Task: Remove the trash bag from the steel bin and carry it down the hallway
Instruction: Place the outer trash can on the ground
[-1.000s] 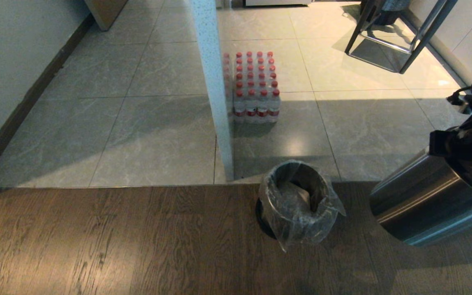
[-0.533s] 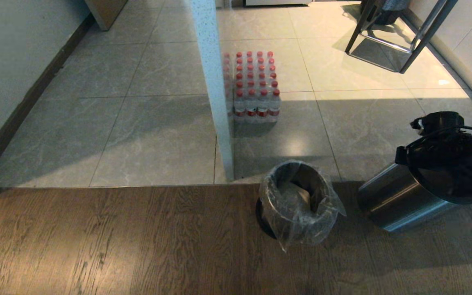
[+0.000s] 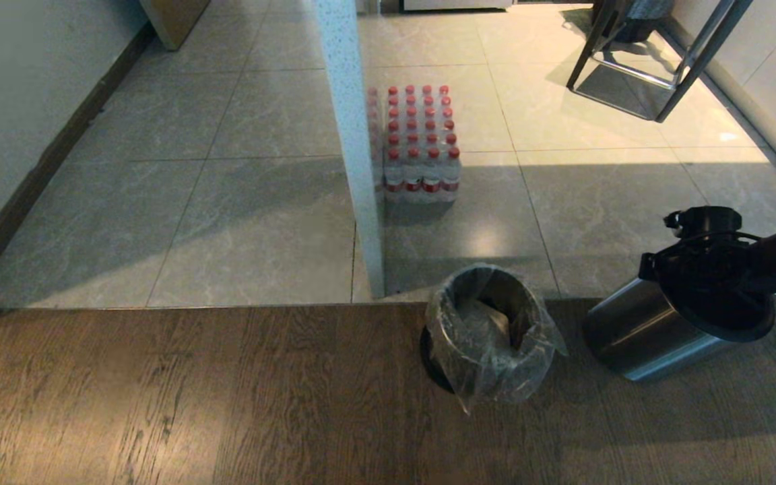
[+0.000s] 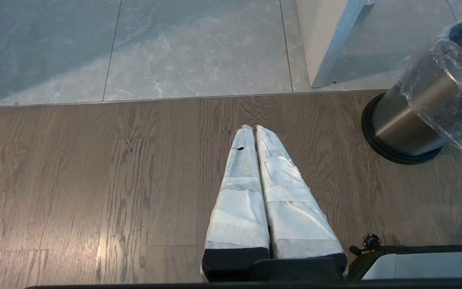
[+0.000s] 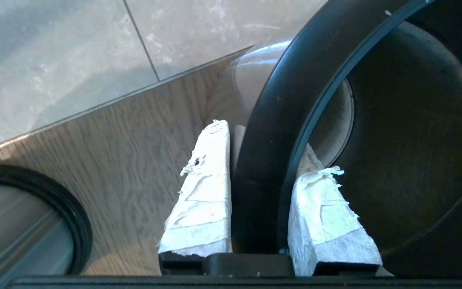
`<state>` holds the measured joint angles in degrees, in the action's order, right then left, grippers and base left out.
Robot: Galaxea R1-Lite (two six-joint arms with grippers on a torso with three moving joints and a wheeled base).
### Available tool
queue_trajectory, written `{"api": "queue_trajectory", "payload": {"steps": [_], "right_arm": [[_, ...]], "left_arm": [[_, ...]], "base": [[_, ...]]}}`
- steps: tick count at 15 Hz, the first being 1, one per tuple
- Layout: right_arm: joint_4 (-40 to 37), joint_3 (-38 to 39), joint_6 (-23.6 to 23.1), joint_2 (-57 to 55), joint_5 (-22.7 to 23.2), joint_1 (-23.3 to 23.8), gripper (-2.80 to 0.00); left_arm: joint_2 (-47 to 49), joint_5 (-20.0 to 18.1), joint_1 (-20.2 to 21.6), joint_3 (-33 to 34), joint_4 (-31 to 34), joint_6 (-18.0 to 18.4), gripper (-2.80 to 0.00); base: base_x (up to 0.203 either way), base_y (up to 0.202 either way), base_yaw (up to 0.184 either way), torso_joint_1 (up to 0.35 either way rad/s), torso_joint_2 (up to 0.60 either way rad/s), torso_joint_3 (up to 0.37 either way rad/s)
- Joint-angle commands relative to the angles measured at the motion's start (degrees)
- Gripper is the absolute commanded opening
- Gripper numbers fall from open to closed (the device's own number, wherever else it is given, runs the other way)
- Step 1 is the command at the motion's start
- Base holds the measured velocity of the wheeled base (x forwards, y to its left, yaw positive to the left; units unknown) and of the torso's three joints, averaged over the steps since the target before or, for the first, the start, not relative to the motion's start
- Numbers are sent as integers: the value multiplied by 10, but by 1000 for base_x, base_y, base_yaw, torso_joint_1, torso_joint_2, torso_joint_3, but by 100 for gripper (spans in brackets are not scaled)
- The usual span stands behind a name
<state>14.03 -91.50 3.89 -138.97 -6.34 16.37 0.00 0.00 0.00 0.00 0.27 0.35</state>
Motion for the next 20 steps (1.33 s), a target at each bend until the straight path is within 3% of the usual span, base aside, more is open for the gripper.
{"api": "queue_trajectory", "payload": {"steps": [1, 9, 10, 11, 16, 20], "right_arm": [[2, -3, -3, -10, 2, 5, -280], [-1, -3, -7, 11, -3, 5, -280], [3, 6, -7, 15, -1, 5, -261], [-4, 15, -13, 21, 1, 5, 0], [1, 47, -15, 76, -3, 4, 0], [-5, 145, -10, 227, 2, -20, 0]], "left_arm": [[0, 0, 0, 0, 0, 0, -280], [0, 0, 0, 0, 0, 0, -280], [0, 0, 0, 0, 0, 0, -280], [0, 0, 0, 0, 0, 0, -280], [0, 0, 0, 0, 0, 0, -280], [0, 0, 0, 0, 0, 0, -280]], "base": [[0, 0, 0, 0, 0, 0], [0, 0, 0, 0, 0, 0], [0, 0, 0, 0, 0, 0], [0, 0, 0, 0, 0, 0], [0, 0, 0, 0, 0, 0], [0, 0, 0, 0, 0, 0]]}}
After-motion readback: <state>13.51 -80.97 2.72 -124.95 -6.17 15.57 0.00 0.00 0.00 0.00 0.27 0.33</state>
